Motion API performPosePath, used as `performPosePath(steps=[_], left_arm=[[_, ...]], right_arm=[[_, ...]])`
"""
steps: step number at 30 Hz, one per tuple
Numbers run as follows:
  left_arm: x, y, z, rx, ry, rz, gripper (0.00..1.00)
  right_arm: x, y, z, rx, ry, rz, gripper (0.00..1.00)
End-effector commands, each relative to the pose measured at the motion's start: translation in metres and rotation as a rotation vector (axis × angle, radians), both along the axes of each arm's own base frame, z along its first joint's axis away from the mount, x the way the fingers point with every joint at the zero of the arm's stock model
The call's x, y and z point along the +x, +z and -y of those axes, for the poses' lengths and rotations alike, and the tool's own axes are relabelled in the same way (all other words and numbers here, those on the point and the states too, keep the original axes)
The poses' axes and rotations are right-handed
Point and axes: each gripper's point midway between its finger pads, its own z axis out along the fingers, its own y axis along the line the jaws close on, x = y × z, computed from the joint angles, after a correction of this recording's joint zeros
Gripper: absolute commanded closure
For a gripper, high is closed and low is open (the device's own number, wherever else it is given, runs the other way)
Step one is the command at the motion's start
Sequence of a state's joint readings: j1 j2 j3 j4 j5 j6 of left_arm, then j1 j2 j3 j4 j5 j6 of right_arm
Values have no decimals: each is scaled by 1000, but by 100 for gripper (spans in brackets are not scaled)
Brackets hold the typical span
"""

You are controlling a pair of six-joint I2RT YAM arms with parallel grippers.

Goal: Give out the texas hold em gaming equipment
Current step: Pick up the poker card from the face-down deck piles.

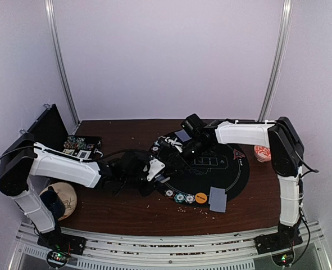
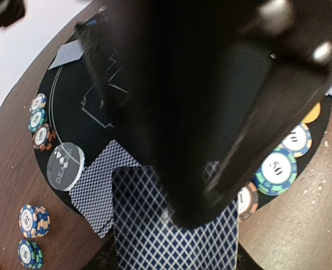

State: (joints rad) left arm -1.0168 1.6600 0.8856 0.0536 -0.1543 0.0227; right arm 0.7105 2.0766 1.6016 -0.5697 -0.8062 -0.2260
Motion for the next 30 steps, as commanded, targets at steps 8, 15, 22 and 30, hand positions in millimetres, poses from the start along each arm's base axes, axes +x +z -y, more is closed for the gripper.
performPosePath(steps=[8, 15, 22, 30], left_arm=[[-9, 32, 20, -115, -81, 50, 83], [-11, 37, 19, -130, -83, 60, 82], [-12, 42, 18, -146, -85, 65, 82], [-13, 39, 18, -138, -90, 59, 82]], right_arm=[[-3, 7, -31, 93, -8, -111, 7], [2, -7, -25, 44, -31, -95, 19], [11, -18, -12, -9, -21, -46, 30], [28, -11, 1, -25, -34, 42, 44]])
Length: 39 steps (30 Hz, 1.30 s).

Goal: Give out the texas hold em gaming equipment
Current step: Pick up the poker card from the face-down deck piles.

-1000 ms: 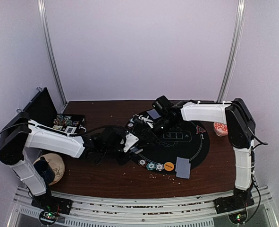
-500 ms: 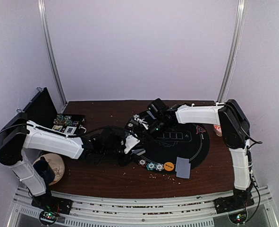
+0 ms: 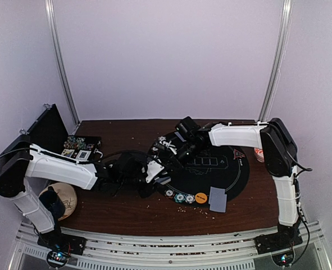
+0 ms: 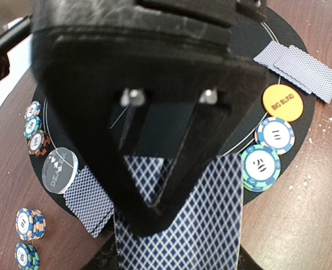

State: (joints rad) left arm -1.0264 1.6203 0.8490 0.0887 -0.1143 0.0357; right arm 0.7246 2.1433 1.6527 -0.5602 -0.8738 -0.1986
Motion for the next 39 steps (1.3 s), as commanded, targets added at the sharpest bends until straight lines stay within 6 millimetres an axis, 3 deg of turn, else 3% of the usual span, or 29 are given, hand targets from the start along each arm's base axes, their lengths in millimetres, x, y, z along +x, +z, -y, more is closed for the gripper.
performPosePath(steps=[1, 12, 18, 25, 34, 39], left_arm=[[-1, 32, 15, -102, -40, 54, 82], [-1, 30, 16, -98, -39, 51, 82], [-1, 28, 15, -93, -37, 51, 82], [0, 28, 16, -93, -39, 50, 82], [-1, 28, 16, -93, -41, 47, 82], [0, 28, 15, -89, -34, 51, 82]], right_arm=[[33, -4, 19, -65, -60, 108, 46], [26, -1, 30, -106, -2, 96, 59], [12, 9, 36, -95, 61, 23, 85], [6, 11, 45, -107, 87, -22, 97], [11, 25, 55, -91, 81, -44, 100], [40, 43, 72, -115, -18, 23, 100]])
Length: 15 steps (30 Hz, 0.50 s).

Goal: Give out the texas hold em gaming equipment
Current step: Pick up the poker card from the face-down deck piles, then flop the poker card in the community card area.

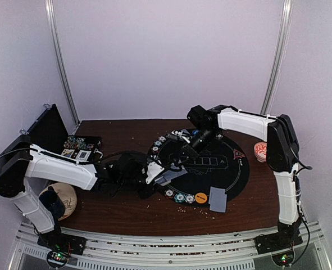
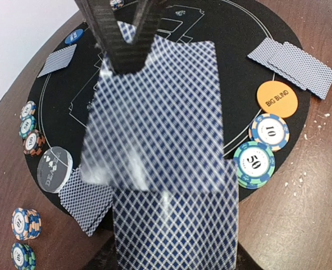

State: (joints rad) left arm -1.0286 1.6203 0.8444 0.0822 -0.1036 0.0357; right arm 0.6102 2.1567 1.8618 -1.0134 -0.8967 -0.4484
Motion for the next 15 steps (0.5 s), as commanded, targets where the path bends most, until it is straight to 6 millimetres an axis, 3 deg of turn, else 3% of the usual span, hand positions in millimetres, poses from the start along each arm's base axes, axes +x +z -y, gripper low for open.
performPosePath(steps=[1, 8, 15], left_arm=[[4, 30, 16, -94, -23, 61, 82], [5, 32, 14, -96, -15, 67, 82], [7, 34, 13, -95, 1, 77, 82]], right_arm=[[36, 14, 21, -41, -107, 91, 100], [108, 38, 62, -235, -369, 446, 100], [149, 36, 82, -368, -538, 613, 100]])
